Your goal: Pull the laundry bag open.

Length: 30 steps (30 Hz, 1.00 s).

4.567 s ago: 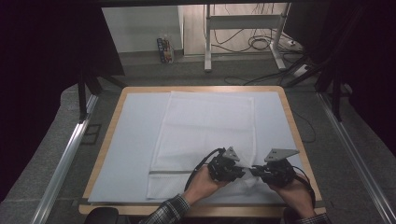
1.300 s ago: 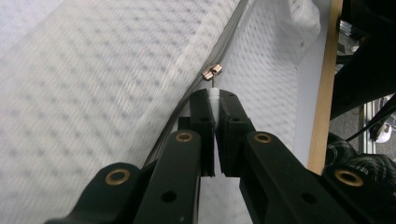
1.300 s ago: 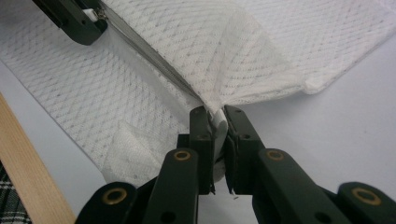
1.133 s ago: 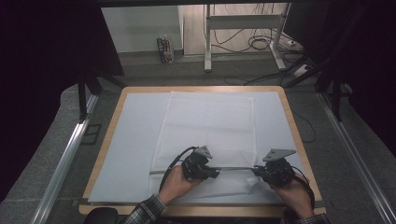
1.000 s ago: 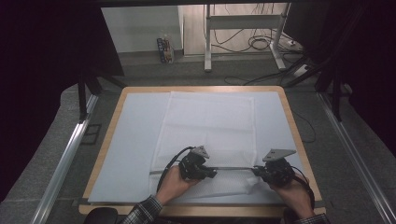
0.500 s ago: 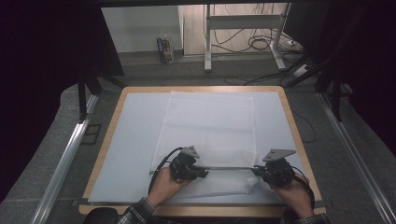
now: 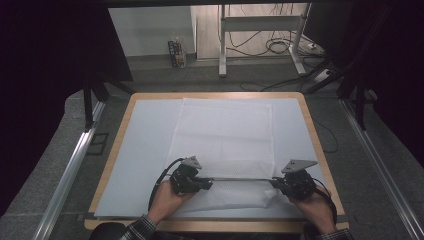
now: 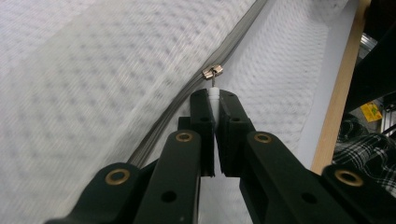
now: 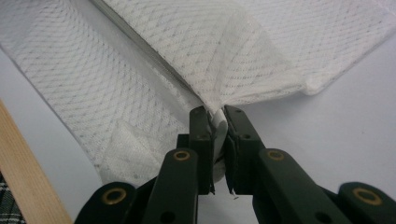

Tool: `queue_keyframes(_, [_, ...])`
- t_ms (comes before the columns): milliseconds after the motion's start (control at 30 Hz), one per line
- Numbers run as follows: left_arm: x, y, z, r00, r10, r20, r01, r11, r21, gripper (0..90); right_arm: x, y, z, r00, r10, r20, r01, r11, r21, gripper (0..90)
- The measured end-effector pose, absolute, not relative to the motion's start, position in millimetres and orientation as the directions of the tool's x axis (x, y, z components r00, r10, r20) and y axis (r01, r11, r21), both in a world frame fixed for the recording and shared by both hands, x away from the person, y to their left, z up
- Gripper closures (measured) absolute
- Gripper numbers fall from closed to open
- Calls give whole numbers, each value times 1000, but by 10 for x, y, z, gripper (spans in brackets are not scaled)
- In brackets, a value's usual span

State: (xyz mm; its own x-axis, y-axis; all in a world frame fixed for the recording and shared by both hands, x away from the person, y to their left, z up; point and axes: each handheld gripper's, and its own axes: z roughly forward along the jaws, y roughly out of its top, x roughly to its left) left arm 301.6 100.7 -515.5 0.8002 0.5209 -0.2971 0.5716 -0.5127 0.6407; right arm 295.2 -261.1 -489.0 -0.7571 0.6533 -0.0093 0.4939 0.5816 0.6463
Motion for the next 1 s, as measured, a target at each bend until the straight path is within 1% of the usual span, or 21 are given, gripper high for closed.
queue_keyframes(233, [2993,1136,-5155,783,542,-306,590,-491,641,872,2955,-2617,-4891,-759,652,-9,493,582,646,816])
queue_keyframes(300, [2982,1151,-5155,783,543,-305,590,-491,641,871,2954,-2612,-4892,-759,651,-7,493,582,647,817])
queue_keyframes(333, [2966,1164,-5155,782,552,-290,587,-494,641,872,2953,-2611,-4892,-759,651,-11,492,584,646,816])
queue_keyframes(400, [2956,1207,-5153,776,557,-296,593,-485,643,871,2954,-2618,-4891,-759,651,-6,493,581,648,817])
queue_keyframes(1000, [2912,1392,-5150,752,586,-302,614,-457,644,872,2955,-2620,-4892,-760,650,-7,492,582,648,816])
